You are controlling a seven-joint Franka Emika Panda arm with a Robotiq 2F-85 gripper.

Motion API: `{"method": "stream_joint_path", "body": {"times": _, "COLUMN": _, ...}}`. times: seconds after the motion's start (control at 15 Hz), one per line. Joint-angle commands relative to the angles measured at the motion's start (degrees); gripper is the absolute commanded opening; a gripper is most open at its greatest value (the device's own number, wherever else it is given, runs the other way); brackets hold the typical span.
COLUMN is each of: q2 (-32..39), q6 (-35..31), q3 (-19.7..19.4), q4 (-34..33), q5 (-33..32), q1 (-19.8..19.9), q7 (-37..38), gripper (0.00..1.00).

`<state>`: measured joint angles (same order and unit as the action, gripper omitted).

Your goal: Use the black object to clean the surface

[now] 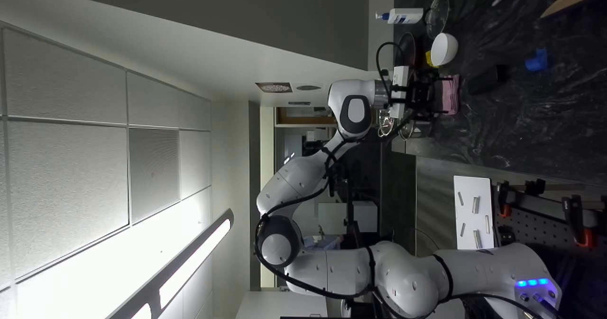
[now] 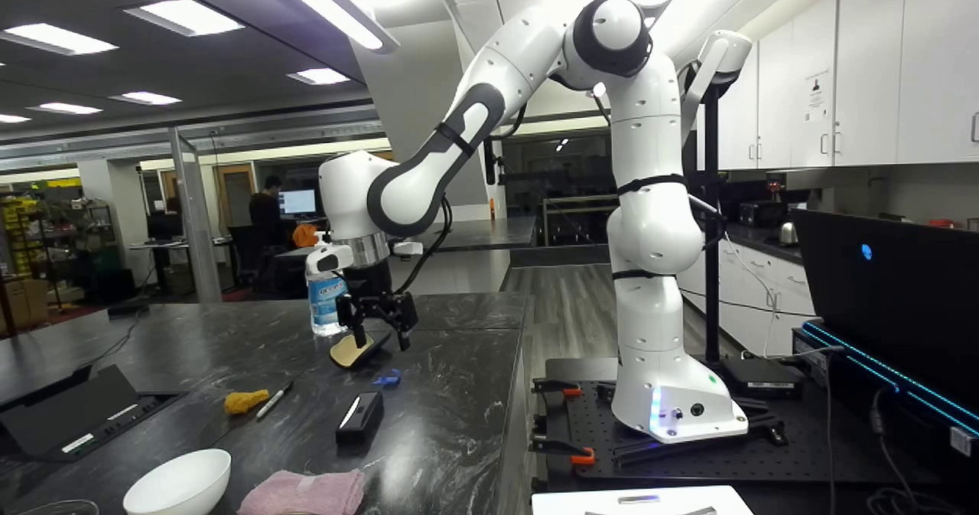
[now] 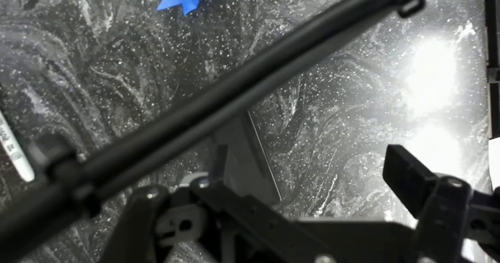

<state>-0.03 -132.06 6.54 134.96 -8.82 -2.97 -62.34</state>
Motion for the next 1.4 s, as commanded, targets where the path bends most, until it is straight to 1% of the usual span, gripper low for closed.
{"method": "stream_joint_path", "body": {"times": 0.0, "q2": 2.48, "q6": -4.34, "q3": -0.55, "q4": -1.31, "q5": -0.84, "q1": -0.78, "q7": -3.09, "gripper": 1.0}}
{"method": "stream_joint_path", "body": {"times": 0.2, "q2": 5.3, "q6": -5.69, "q3": -0.45, "q4": -2.69, "q5": 0.64, "q1": -0.53, "q7": -6.25, "gripper": 1.0}}
{"method": "stream_joint_path", "body": {"times": 0.47, "q2": 9.34, "q6": -4.78, "q3": 0.05, "q4": -5.16, "q5": 3.22, "q1": 0.19, "q7": -11.81, "gripper": 1.0}}
{"method": "stream_joint_path", "body": {"times": 0.73, "q2": 12.22, "q6": -4.2, "q3": 0.41, "q4": -7.13, "q5": 3.59, "q1": 0.77, "q7": -15.06, "gripper": 1.0}}
{"method": "stream_joint_path", "body": {"times": 0.93, "q2": 13.6, "q6": -4.21, "q3": 0.38, "q4": -8.14, "q5": 2.98, "q1": 0.94, "q7": -15.41, "gripper": 1.0}}
{"method": "stream_joint_path", "body": {"times": 1.33, "q2": 15.75, "q6": -4.86, "q3": 0.04, "q4": -9.05, "q5": 1.4, "q1": 0.6, "q7": -13.06, "gripper": 1.0}}
